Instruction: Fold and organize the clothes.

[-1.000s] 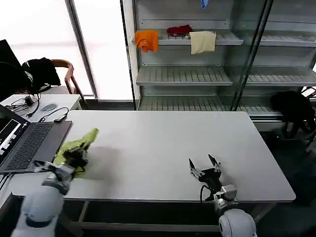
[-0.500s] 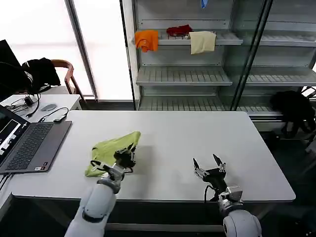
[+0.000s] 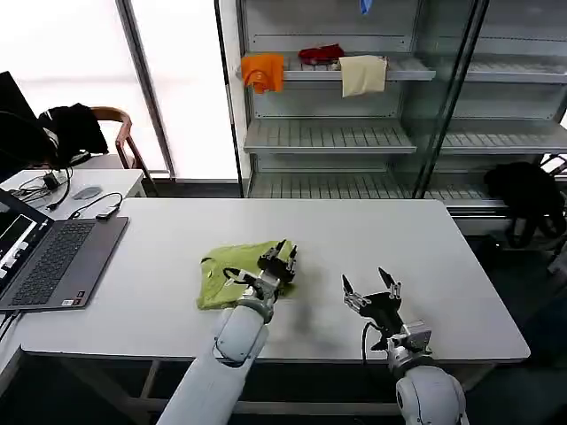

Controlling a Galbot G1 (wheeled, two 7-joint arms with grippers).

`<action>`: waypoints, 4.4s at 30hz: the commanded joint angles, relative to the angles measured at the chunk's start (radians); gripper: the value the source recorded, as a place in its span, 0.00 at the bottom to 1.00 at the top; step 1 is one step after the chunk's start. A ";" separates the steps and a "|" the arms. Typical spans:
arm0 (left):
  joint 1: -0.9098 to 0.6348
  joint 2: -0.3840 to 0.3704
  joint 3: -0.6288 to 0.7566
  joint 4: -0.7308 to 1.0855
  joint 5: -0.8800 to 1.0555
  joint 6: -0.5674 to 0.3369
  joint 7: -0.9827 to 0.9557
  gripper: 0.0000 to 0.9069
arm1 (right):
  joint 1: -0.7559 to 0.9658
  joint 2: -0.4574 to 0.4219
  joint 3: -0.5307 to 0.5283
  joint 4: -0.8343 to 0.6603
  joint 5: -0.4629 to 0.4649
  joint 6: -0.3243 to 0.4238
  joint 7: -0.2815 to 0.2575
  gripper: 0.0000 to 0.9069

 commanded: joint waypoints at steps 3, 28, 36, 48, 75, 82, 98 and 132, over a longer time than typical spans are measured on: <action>-0.058 0.067 0.048 -0.044 -0.134 0.030 -0.070 1.00 | 0.060 0.027 -0.065 -0.036 -0.001 -0.086 0.010 1.00; 0.272 0.317 -0.581 -0.144 -0.364 -0.126 0.059 1.00 | 0.189 0.060 -0.279 -0.246 0.193 -0.249 0.071 0.00; 0.277 0.301 -0.580 -0.146 -0.365 -0.128 0.056 1.00 | 0.171 0.060 -0.267 -0.214 0.195 -0.249 0.071 0.00; 0.283 0.294 -0.590 -0.144 -0.362 -0.130 0.052 1.00 | 0.126 0.027 -0.252 -0.124 0.203 -0.248 0.066 0.00; 0.351 0.276 -0.605 -0.169 -0.365 -0.154 0.056 1.00 | -0.125 -0.053 -0.101 0.071 0.196 -0.245 -0.027 0.00; 0.372 0.277 -0.607 -0.173 -0.375 -0.169 0.058 1.00 | -0.146 -0.054 -0.094 0.072 0.178 -0.230 -0.035 1.00; 0.390 0.282 -0.618 -0.188 -0.411 -0.172 0.076 1.00 | -0.134 -0.102 0.029 0.071 0.117 -0.117 -0.074 1.00; 0.418 0.287 -0.642 -0.194 -0.545 -0.143 0.095 1.00 | -0.057 -0.169 0.161 0.002 -0.039 -0.004 0.010 1.00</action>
